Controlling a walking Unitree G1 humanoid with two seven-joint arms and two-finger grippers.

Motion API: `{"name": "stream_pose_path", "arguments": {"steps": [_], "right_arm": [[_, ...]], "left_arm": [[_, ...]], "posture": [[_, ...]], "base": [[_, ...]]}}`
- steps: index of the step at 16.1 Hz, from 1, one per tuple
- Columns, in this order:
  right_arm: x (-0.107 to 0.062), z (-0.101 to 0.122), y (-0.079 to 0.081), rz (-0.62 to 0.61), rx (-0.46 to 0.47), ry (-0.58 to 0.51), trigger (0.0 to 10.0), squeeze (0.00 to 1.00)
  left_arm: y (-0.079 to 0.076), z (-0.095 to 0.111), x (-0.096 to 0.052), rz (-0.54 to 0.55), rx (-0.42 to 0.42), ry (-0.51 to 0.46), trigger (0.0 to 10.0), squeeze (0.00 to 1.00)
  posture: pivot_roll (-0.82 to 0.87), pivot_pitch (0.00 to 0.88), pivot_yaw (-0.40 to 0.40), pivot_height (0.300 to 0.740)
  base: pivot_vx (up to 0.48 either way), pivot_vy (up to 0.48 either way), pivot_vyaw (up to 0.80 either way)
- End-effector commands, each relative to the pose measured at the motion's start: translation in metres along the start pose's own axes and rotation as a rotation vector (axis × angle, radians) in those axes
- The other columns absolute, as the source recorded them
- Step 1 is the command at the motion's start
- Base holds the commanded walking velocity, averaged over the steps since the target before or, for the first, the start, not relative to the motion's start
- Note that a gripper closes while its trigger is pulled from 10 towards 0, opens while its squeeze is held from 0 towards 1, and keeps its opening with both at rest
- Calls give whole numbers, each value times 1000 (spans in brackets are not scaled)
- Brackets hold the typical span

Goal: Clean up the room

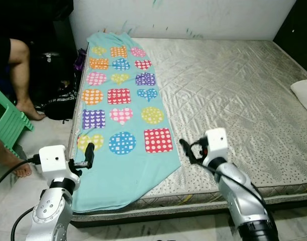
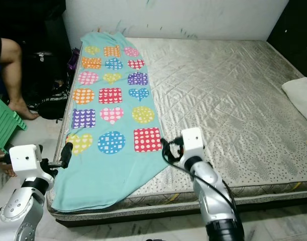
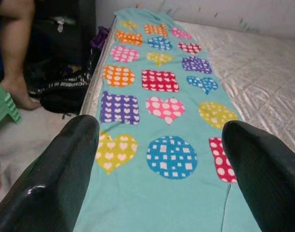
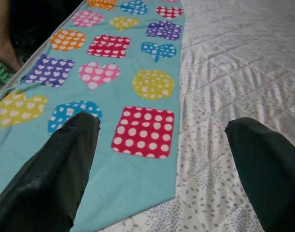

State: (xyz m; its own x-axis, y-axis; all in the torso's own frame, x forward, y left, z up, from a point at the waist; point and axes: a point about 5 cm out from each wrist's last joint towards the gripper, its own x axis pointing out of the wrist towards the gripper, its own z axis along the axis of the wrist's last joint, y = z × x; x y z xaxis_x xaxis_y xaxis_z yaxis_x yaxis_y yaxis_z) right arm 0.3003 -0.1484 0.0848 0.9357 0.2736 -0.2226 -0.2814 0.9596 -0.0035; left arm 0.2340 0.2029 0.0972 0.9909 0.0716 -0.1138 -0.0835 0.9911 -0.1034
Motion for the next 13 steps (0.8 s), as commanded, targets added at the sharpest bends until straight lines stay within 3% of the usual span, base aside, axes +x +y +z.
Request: {"name": "stream_pose_path", "arguments": {"steps": [1, 7, 13], "right_arm": [[-1, 6, -3, -14, -4, -24, 10000, 0], [-12, -3, -3, -13, -6, 3, 10000, 0], [-6, 0, 1, -2, 6, -2, 10000, 0]], "left_arm": [[3, -3, -1, 11, 1, 23, 10000, 0], [0, -6, -3, 4, -12, 39, 10000, 0], [0, -5, 0, 7, -27, 39, 10000, 0]], "posture": [[-37, 105, -41, 740], [-44, 128, -42, 740], [-36, 130, -47, 675]], "base": [[0, 0, 0], [0, 0, 0], [0, 0, 0]]}}
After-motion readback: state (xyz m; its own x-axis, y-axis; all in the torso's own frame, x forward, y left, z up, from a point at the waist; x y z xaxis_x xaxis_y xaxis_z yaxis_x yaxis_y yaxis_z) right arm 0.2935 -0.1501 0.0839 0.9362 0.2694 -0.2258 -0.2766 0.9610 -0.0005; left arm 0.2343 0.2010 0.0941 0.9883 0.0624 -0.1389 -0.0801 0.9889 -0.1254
